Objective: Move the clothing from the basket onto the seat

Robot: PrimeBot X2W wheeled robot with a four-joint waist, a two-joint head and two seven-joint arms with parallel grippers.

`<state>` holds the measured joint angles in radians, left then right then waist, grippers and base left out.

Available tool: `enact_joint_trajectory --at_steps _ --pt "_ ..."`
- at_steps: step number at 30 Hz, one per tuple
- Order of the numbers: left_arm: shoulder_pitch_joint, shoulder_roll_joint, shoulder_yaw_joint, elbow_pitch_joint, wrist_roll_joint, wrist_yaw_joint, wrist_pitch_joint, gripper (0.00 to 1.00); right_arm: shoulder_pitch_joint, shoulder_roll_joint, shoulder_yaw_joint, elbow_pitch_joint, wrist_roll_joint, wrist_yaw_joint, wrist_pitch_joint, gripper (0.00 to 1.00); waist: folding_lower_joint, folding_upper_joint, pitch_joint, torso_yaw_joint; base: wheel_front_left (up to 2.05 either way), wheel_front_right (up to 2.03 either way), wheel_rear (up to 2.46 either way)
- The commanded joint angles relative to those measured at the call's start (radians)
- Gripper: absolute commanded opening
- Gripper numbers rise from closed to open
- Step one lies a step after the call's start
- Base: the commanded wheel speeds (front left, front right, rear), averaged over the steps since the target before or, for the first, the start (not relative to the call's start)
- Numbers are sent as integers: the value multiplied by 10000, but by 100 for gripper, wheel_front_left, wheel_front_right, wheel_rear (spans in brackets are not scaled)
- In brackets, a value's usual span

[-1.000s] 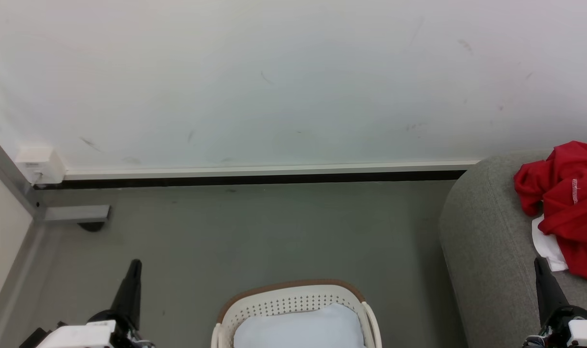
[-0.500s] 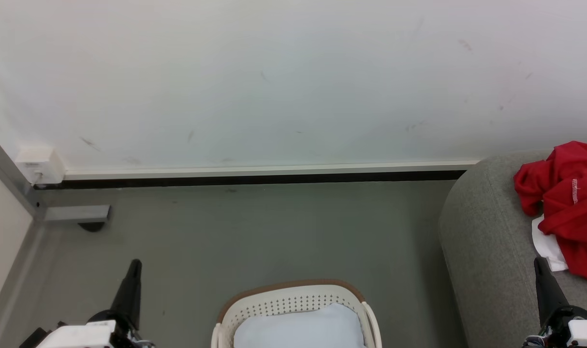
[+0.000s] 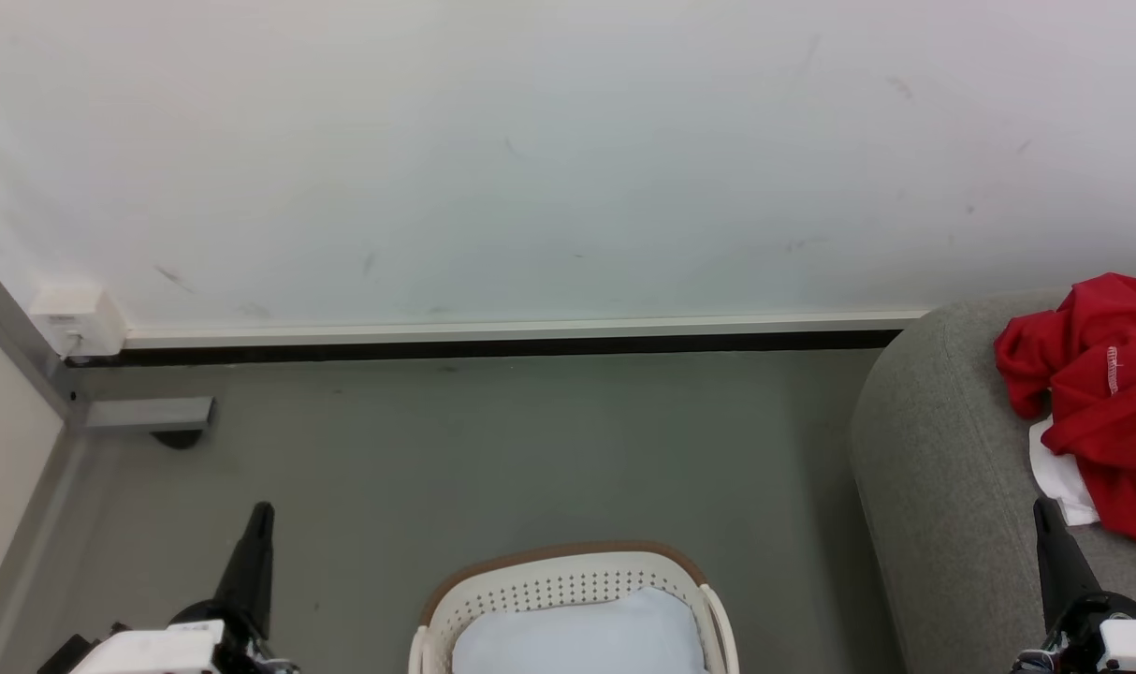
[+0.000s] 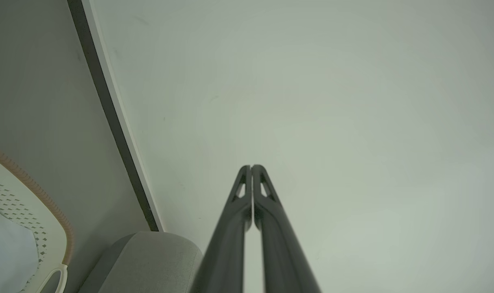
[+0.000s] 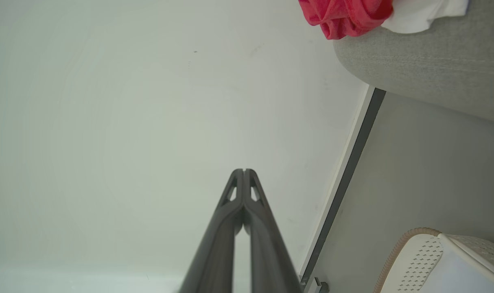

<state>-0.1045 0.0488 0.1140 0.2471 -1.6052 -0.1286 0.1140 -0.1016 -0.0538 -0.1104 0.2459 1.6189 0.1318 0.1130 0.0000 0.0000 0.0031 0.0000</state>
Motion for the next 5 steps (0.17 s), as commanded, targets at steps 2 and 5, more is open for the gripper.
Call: enact_joint_trajectory --at_steps 2,5 --pt "-84 20 19 -36 -141 -43 38 0 -113 16 -50 -37 -69 -21 5 0 0 0 0 0 0 0 0" --pt "-84 20 19 -35 -141 -43 38 0 -113 17 -51 -36 -71 -21 8 0 0 0 0 0 0 0 0"
